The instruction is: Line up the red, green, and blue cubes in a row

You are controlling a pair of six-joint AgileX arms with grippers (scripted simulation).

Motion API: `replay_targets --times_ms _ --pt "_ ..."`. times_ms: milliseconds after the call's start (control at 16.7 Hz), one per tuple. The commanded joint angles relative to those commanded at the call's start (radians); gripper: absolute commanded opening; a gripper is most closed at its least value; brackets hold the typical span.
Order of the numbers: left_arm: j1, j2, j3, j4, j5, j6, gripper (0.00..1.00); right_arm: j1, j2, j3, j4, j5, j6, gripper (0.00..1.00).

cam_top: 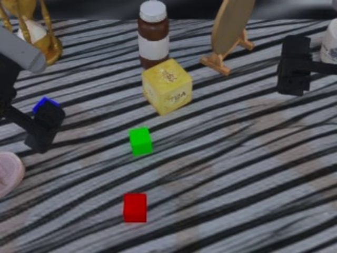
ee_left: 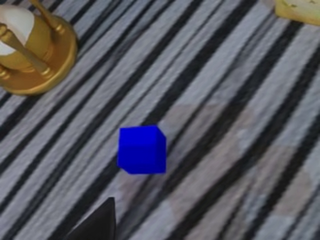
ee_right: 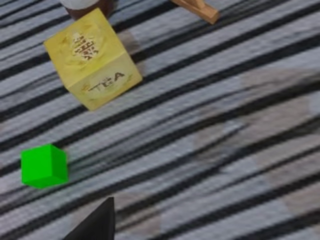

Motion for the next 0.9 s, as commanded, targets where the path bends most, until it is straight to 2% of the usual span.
replay_targets --times_ms 300,600,900 --pt "-0.114 0.532 0.399 -0.279 -0.001 0.177 1.0 -0.228 -0.529 -0.499 0.29 -0.021 -0.226 1.0" --pt "-0.207 0.925 0.731 -0.499 -0.002 0.32 1.0 -0.41 -0.899 -0.898 0.561 -0.092 -0.399 1.0" --pt "-0.265 1.156 0.953 -0.626 -0.001 0.41 1.0 -0.518 -1.134 -1.133 0.751 -0.166 -0.496 1.0"
